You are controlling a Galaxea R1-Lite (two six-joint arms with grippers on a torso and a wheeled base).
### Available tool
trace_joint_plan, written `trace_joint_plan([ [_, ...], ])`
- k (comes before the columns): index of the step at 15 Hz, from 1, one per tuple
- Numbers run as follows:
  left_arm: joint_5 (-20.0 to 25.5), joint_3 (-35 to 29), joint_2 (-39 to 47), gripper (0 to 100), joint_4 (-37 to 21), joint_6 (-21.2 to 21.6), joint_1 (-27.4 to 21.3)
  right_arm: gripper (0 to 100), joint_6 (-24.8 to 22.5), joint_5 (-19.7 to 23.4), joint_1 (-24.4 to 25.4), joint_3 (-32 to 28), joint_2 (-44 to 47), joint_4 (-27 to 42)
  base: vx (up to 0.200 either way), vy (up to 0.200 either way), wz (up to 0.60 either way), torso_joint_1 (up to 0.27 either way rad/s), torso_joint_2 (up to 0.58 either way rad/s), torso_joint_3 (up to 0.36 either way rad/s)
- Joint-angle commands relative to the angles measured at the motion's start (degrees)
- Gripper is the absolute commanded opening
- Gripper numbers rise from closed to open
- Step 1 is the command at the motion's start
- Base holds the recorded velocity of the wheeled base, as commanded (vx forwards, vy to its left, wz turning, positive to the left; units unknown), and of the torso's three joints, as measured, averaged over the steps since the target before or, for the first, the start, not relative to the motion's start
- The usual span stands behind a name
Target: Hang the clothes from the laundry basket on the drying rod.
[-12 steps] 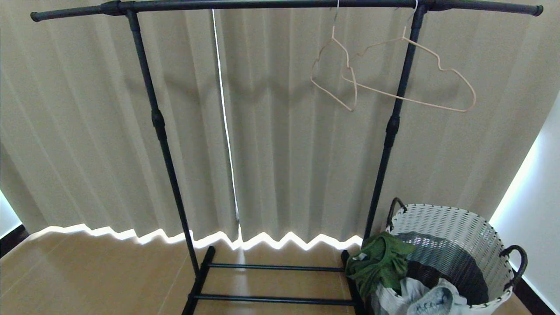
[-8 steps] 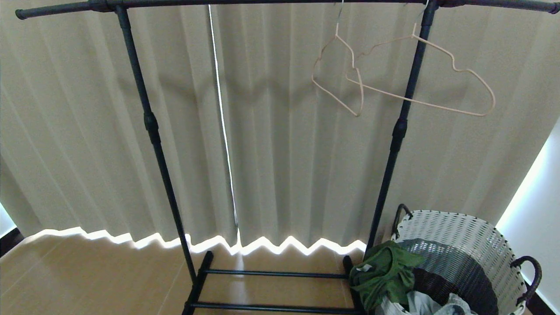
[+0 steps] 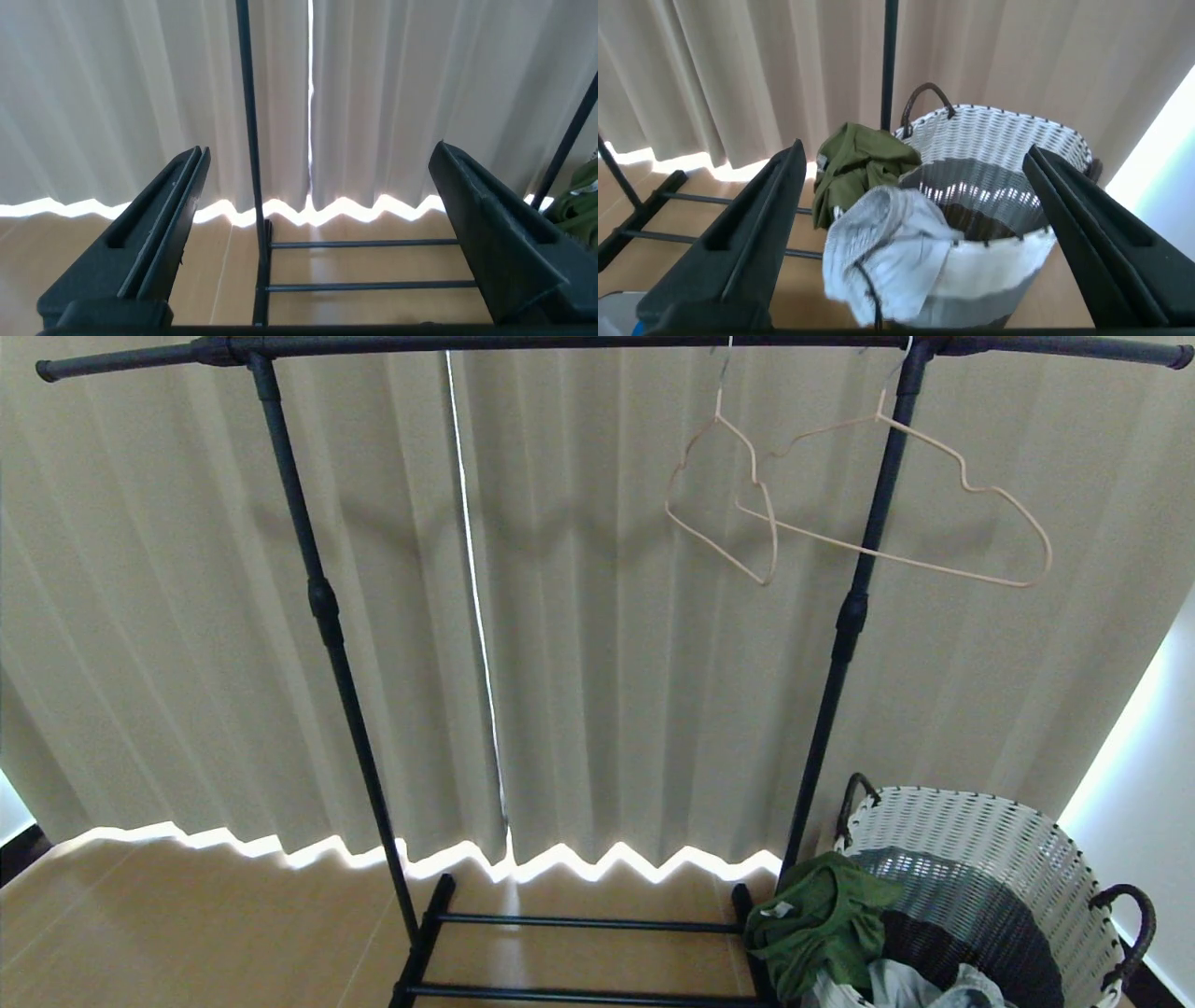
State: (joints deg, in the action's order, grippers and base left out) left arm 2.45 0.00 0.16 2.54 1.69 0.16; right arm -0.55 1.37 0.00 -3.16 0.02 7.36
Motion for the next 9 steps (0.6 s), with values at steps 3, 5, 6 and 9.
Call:
trace_joint_plan([
  [3,0.1,0.0,0.0,100,0.0,0.2,0.0,100,-1.7,0.1,0.0,-0.1,0.0,0.3,0.133,0.0,0.0,-0.002,0.0,0.003],
  [5,0.3,0.0,0.0,100,0.0,0.2,0.0,100,-4.5,0.0,0.2,-0.6,2.4,1.2,0.0,0.0,0.0,0.0,0.0,0.0],
  [6,0.3,0.0,0.0,100,0.0,0.2,0.0,100,-6.4,-0.3,-0.2,-0.8,6.6,1.2,0.0,0.0,0.0,0.0,0.0,0.0],
  [9,0.4,0.0,0.0,100,0.0,0.2,0.0,100,-13.3,-0.1,-0.7,-1.1,26.3,0.7,0.0,0.0,0.0,0.0,0.0,0.0],
])
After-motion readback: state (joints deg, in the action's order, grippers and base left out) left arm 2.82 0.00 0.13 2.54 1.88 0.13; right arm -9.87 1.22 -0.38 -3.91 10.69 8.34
